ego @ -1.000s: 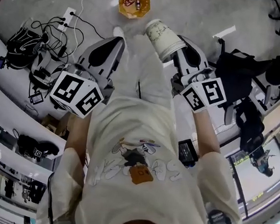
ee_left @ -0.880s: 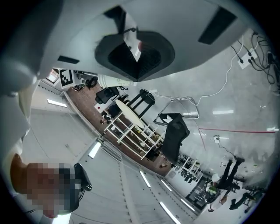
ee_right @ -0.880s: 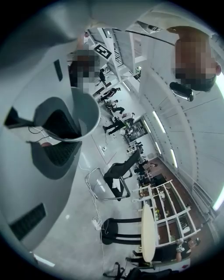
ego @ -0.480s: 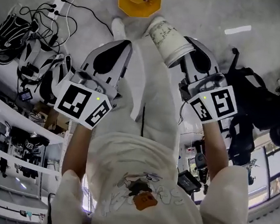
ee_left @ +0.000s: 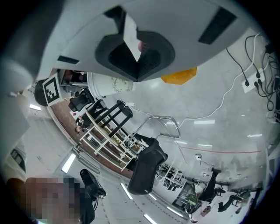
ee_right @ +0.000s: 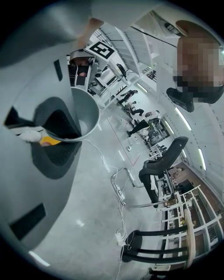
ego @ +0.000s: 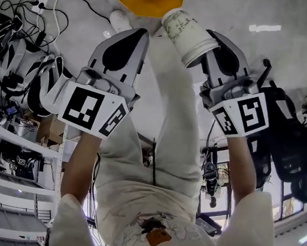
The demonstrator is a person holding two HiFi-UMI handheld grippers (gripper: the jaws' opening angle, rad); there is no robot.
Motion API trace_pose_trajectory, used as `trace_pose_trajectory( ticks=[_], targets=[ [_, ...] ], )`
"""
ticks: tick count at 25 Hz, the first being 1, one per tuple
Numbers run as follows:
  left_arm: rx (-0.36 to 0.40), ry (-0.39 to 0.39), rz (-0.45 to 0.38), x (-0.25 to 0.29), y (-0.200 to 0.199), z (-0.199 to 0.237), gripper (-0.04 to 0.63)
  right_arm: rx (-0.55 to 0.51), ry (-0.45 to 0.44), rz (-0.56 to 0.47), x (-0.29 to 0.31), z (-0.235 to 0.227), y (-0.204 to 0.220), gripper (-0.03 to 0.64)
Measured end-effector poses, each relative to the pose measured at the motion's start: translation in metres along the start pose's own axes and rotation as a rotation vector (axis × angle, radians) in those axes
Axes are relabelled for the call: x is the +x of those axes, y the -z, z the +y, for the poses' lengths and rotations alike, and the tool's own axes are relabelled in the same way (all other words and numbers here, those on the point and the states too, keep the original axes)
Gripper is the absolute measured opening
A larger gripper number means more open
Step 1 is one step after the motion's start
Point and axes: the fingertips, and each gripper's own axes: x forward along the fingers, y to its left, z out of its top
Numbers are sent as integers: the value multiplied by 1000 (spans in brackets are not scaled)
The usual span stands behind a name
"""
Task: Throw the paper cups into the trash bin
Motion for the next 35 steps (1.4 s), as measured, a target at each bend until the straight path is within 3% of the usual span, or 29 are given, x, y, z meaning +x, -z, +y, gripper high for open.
trace_pose_trajectory(
  ticks=[9, 12, 17, 25, 32, 35],
  targets=[
    [-17, -73, -9, 65, 58, 65, 5, -57, 13, 53, 76, -37, 65, 23],
    [-57, -110, 7, 87, 79, 100, 5, -75, 35, 70, 105, -46, 85, 23],
    [-73, -178, 59, 118, 105, 146, 5, -10, 98, 109, 143, -62, 118, 23],
    [-90, -202, 121, 156, 125, 172, 5, 18, 157, 162, 182, -78, 140, 25],
    [-214, -286, 163, 169, 142, 205, 5, 21, 226, 232, 217, -87, 162, 25],
    [-192, -306, 177, 175, 143, 205, 5, 47, 275, 257, 222, -95, 170, 25]
  ],
)
